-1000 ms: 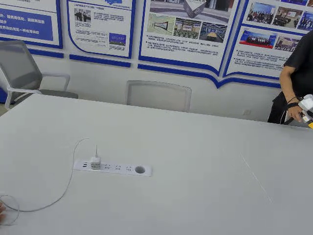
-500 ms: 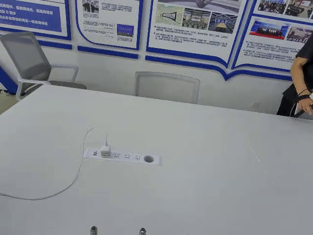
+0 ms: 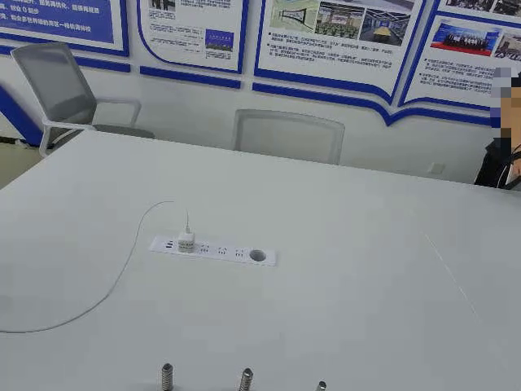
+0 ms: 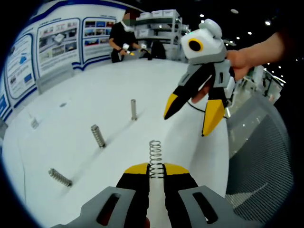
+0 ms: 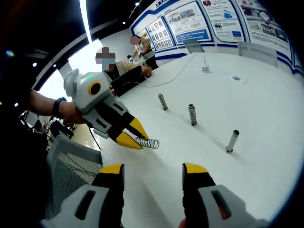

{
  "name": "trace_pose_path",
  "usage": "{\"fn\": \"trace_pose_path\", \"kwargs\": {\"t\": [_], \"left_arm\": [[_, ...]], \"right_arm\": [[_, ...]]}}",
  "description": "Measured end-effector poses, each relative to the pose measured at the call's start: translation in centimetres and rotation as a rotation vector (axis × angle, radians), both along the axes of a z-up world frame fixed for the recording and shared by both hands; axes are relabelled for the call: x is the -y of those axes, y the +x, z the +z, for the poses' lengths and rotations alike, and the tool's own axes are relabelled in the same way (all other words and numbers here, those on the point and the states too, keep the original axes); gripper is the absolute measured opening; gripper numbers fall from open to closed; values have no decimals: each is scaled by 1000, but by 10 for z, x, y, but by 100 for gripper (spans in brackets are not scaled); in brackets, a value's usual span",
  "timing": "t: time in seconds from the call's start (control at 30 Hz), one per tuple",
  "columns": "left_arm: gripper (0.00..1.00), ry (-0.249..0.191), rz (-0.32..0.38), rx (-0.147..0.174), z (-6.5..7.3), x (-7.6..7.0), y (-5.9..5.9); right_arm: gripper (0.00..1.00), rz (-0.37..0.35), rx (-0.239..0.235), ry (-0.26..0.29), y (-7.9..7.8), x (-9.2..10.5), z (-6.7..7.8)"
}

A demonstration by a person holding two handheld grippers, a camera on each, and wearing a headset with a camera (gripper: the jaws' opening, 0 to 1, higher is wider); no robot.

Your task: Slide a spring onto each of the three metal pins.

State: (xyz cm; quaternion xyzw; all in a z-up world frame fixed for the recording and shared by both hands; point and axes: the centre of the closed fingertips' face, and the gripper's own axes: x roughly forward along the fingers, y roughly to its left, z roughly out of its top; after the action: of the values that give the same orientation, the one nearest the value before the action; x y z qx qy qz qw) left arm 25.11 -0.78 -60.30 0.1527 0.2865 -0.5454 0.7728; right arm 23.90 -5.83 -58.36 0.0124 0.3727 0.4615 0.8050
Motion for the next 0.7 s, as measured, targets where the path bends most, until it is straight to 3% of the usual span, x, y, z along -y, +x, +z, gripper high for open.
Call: {"fn": "trace_pose_path", "kwargs": {"t": [0.23,0.53,0.63,0.67,0.7], "left_arm": [[10,-6,-17,23,12,-1,-2],[10,-13,-52,37,19,3,-16],[10,11,-49,30,7,1,-18],[10,24,-32,19,-1,-1,-16],[10,47,31,-15,-15,-8,-11]], "right_arm": [[45,19,-4,31,4,-9,7],[39,38,-29,79,3,-22,13],[39,28,-37,62,2,-21,7],[39,20,-39,56,2,-20,5],[39,-3,-40,45,2,-17,2]]}}
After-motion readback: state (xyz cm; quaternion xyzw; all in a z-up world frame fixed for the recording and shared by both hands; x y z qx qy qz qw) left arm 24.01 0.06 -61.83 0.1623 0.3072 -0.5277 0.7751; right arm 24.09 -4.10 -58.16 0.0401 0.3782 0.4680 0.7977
